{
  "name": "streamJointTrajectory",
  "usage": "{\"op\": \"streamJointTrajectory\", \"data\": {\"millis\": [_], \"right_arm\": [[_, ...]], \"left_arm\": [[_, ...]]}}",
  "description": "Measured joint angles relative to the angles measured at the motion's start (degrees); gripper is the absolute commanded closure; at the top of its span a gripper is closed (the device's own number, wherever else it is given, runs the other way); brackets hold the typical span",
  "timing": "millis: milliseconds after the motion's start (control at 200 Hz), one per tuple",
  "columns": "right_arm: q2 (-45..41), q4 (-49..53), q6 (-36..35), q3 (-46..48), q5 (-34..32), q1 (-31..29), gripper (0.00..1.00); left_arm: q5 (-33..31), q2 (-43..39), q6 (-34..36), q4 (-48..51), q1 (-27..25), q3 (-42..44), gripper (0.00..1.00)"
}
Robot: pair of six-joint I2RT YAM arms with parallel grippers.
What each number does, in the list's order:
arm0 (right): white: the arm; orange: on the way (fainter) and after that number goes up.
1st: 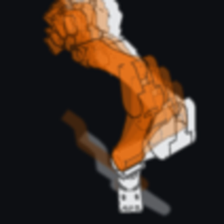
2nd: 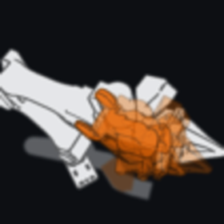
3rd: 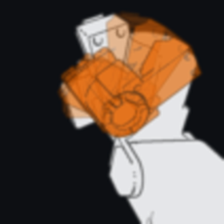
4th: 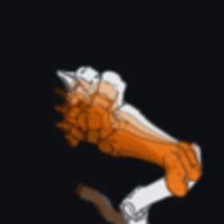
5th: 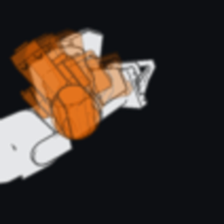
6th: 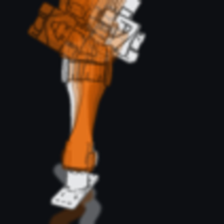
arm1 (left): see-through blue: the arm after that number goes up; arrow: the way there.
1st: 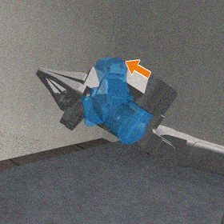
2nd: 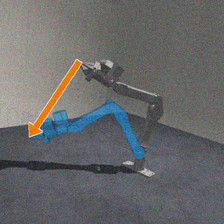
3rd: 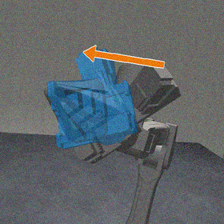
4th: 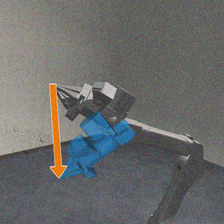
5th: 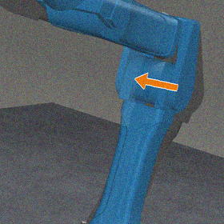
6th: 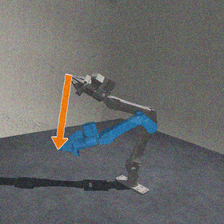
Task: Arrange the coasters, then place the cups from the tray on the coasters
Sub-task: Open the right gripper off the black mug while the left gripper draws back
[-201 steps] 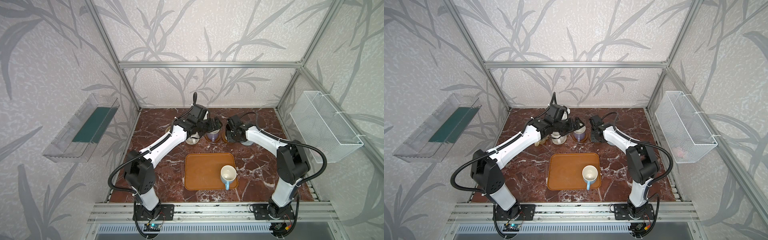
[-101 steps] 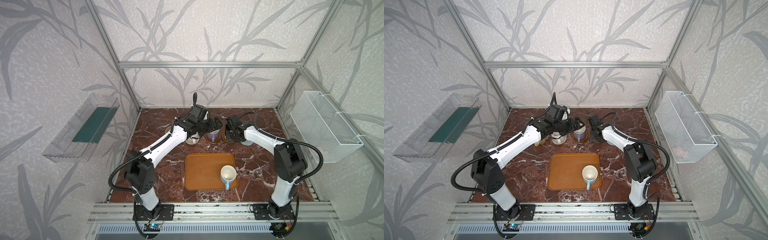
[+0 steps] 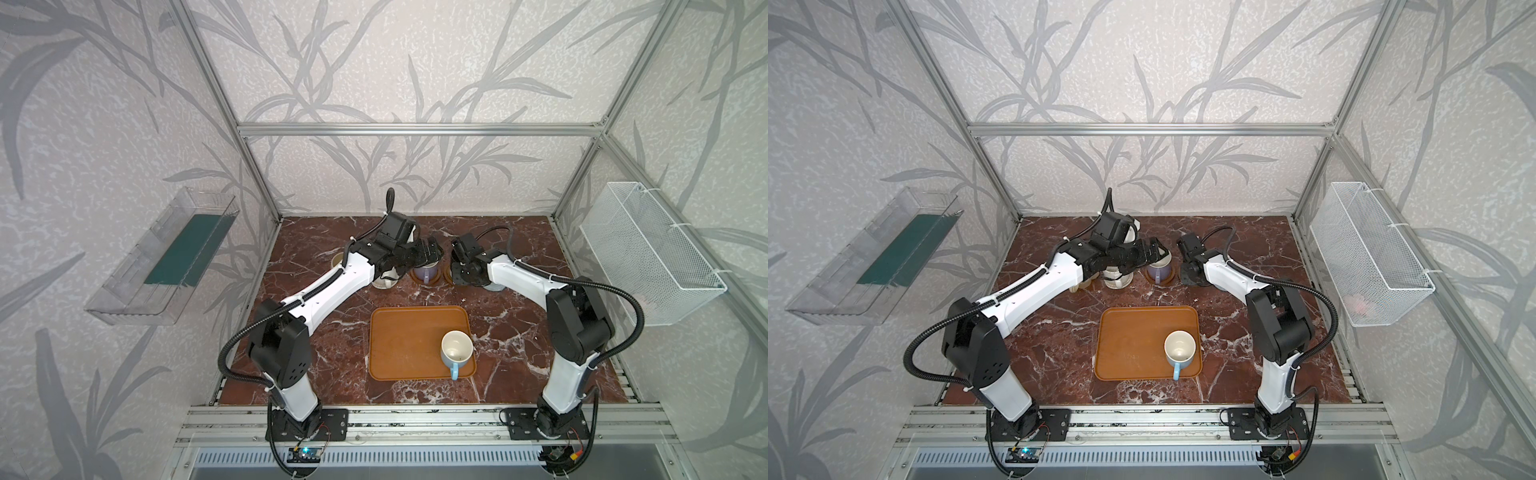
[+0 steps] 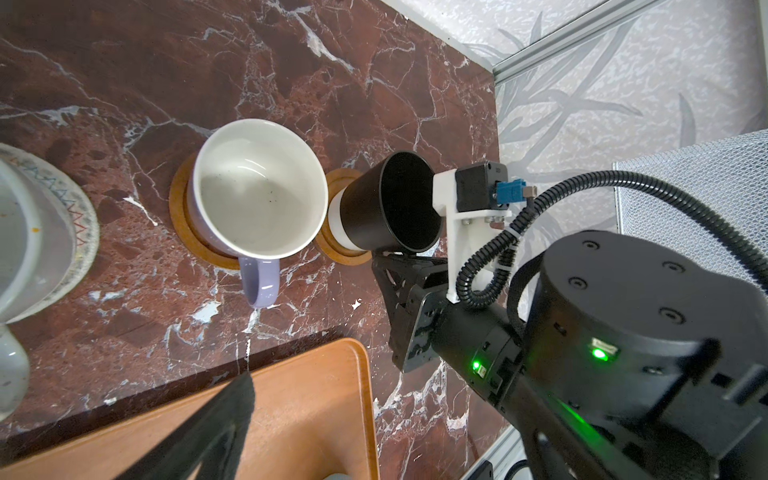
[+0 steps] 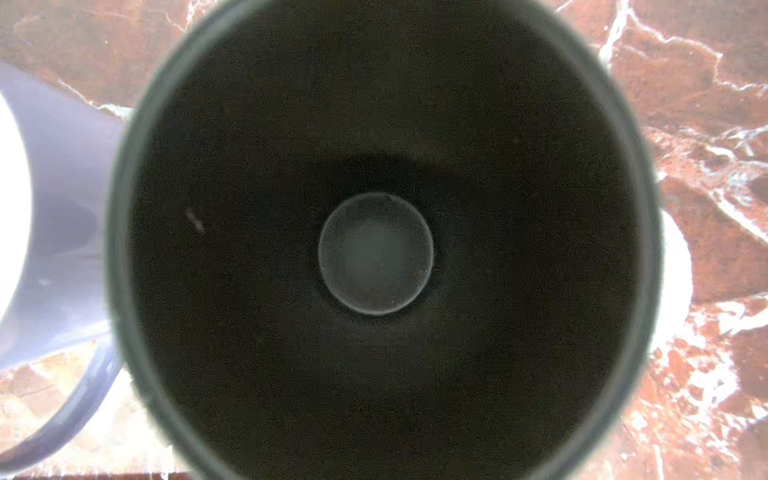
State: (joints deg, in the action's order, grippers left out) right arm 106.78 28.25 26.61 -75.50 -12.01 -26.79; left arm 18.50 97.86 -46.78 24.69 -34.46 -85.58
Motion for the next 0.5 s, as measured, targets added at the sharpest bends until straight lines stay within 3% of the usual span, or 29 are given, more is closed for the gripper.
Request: {"op": "streamJointTrajectory", "data": {"millis": [175, 315, 500], "right_arm": [[-0.44, -2.01, -0.02, 1.95, 0.04, -0.13, 1.00], [-0.74, -2.75, -0.09, 2.60, 0.07, -0.15, 0.92], [-0.83, -2.67, -0.35, 2.69, 1.03, -0.15, 0.63]], "left_arm": [[0.11, 0.00, -0.85, -1.40, -0.07, 0.63, 0.01], [0.09, 0.00, -1.01, -2.19, -0.42, 0.68, 0.01], [-0.02, 0.00, -1.03, -2.43, -1.03, 0.70, 0.01]]}}
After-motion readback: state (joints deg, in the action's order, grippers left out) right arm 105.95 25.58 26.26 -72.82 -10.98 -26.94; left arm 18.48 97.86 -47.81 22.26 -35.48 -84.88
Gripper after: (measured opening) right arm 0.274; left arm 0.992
